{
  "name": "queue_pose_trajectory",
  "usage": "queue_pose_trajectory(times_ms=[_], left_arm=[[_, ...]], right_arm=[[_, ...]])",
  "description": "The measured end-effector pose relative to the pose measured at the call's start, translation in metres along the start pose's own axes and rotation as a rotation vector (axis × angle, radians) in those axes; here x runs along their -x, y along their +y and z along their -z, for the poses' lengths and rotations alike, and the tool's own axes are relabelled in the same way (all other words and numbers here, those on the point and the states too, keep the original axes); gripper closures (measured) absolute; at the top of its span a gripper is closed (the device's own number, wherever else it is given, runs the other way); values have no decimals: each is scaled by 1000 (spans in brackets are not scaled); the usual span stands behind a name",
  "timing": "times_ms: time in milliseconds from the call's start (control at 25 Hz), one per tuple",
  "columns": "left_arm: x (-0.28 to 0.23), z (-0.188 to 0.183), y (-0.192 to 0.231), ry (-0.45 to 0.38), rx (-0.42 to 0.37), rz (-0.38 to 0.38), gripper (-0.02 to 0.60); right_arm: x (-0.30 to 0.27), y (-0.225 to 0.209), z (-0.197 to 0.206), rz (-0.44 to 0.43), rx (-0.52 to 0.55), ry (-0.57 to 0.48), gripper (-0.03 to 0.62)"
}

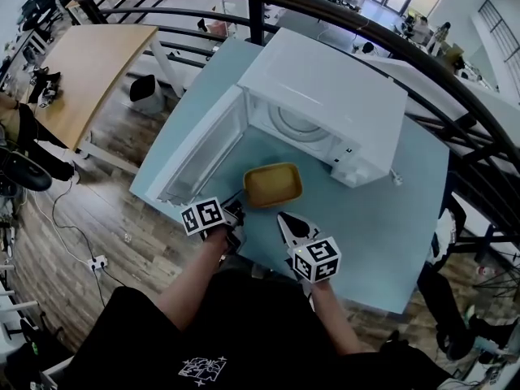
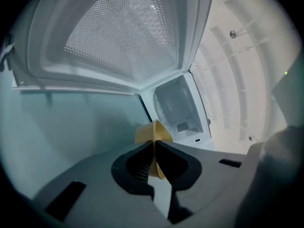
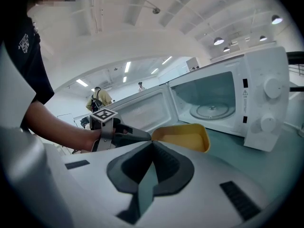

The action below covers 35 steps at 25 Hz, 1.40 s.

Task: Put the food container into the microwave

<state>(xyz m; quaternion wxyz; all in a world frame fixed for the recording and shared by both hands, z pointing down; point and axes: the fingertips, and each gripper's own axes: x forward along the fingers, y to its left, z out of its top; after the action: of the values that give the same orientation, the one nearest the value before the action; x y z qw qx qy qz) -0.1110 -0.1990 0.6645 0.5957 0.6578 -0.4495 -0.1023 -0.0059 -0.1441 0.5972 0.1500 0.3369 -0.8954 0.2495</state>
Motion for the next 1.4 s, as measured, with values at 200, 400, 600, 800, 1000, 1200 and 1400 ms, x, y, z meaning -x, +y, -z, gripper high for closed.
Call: queue_pose_trajectory(times_ms=[200,400,600,800,1000,1200,1400], left_arm=[[-19,-13,-15,-39,-1,-6,552],[-39,-23,-28,-65,3,-9,552],[-53,-37,-37,-101,22,-8,552],[-70,-52,-43,-124,28,-4,552],[-88,-65,-52,-144,24,9,552],[-108,-74,-55,-155,20,-2,552],[-127,-83,-60,-159,13,-9,554]], right_arm=[[3,-15,-14,19,-8,-26,588],[1,-33,-26,44,-22,-52,588],[-3,-45,-41,56,-27,-70,588],[-8,-59,-48,64,-35,-80,588],[-16,-71,-57,76,-47,-92,588],[-21,-83,-65,85,-58,-106,589],[-27,-96,-73,97,-69,-115,588]])
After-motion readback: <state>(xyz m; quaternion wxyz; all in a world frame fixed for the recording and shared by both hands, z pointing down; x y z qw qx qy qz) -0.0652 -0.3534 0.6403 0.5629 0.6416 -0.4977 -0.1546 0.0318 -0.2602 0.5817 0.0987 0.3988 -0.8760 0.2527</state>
